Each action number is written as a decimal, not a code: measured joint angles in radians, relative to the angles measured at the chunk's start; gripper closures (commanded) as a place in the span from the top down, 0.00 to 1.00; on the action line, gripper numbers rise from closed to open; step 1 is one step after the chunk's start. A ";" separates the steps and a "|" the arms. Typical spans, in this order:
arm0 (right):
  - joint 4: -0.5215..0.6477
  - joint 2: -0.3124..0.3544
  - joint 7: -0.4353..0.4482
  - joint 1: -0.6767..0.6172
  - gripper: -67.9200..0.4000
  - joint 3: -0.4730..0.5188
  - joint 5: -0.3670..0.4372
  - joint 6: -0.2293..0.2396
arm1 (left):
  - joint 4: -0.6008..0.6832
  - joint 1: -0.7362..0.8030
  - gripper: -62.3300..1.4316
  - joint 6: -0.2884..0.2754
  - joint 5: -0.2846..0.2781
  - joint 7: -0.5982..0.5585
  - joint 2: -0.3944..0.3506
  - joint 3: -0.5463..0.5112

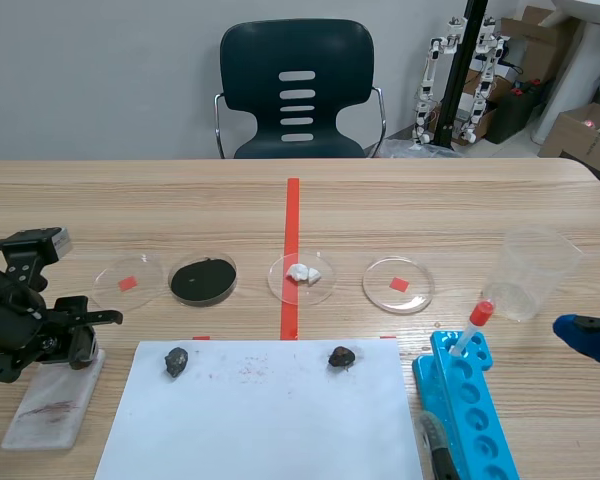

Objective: Rub the mineral on the streak plate

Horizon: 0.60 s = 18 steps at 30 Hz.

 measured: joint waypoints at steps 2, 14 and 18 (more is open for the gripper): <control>0.000 0.000 0.000 0.000 0.96 0.000 0.000 0.000 | 0.000 0.000 0.21 -0.006 -0.008 0.000 0.000 0.000; 0.000 0.000 0.000 0.000 0.96 0.000 0.000 0.000 | 0.001 0.000 0.21 0.039 0.232 0.004 0.005 0.001; 0.000 0.000 0.000 0.000 0.96 0.000 0.000 0.000 | 0.001 0.000 0.21 0.038 0.162 0.004 0.002 0.001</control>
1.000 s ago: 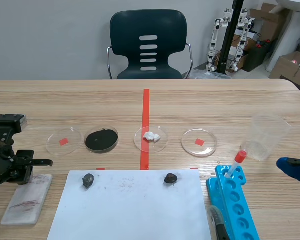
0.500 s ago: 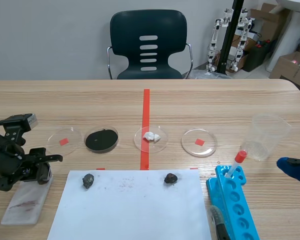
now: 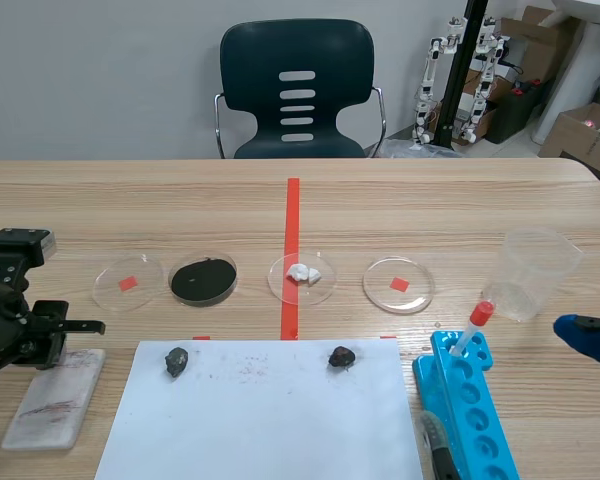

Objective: Rub the mineral on the streak plate

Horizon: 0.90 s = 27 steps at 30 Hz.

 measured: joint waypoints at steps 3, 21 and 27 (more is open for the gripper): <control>0.000 0.000 0.000 0.000 0.96 0.000 0.000 0.000 | 0.000 0.000 0.21 -0.008 -0.055 -0.002 0.000 0.000; 0.000 0.000 0.000 0.000 0.96 0.000 0.000 0.000 | 0.000 0.000 0.21 -0.009 0.060 0.001 0.003 -0.001; 0.000 0.000 0.000 0.000 0.96 0.000 0.000 0.000 | 0.000 0.000 0.21 -0.007 0.073 0.012 0.003 -0.001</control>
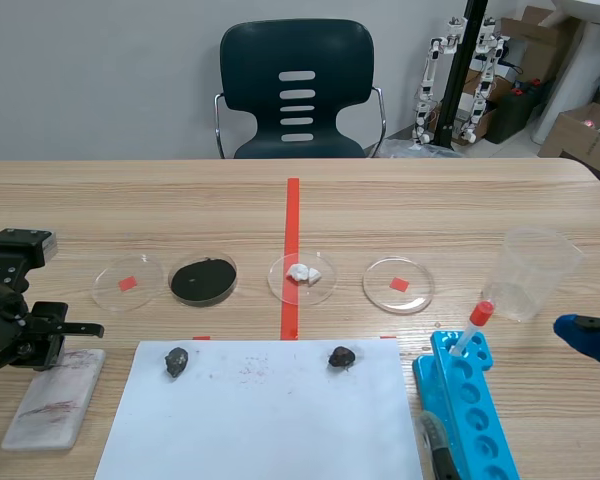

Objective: Rub the mineral on the streak plate

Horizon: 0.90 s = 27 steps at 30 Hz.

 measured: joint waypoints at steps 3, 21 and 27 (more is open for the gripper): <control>0.000 0.000 0.000 0.000 0.96 0.000 0.000 0.000 | 0.000 0.000 0.21 0.006 -0.056 0.000 -0.005 0.000; 0.000 0.000 0.000 0.000 0.96 0.000 0.000 0.000 | 0.014 0.013 0.21 -0.025 -0.113 -0.023 0.010 0.005; 0.000 0.000 0.000 0.000 0.96 0.000 0.000 0.000 | 0.013 0.017 0.21 0.031 0.054 -0.012 0.002 0.004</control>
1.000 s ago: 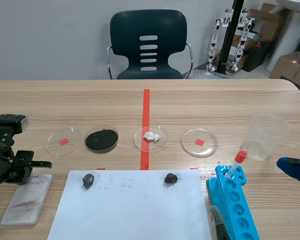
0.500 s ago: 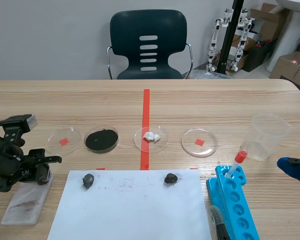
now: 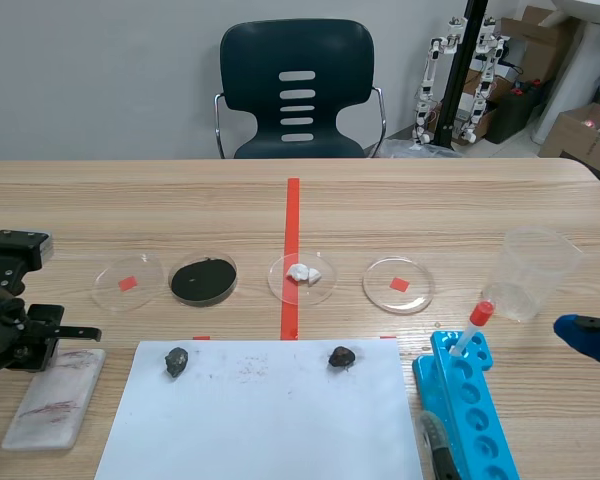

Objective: Rub the mineral on the streak plate

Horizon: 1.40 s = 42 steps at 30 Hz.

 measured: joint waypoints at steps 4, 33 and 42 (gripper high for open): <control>0.000 0.000 0.000 0.000 0.96 0.000 0.000 0.000 | -0.001 0.000 0.21 0.000 -0.001 -0.001 -0.002 0.000; 0.000 0.000 0.000 0.000 0.96 0.000 0.000 0.000 | 0.598 0.651 0.21 -0.462 0.128 -1.155 -0.005 -0.076; 0.000 0.000 0.000 0.000 0.96 0.000 0.000 0.000 | 0.626 0.812 0.21 -0.460 0.195 -1.332 -0.005 -0.076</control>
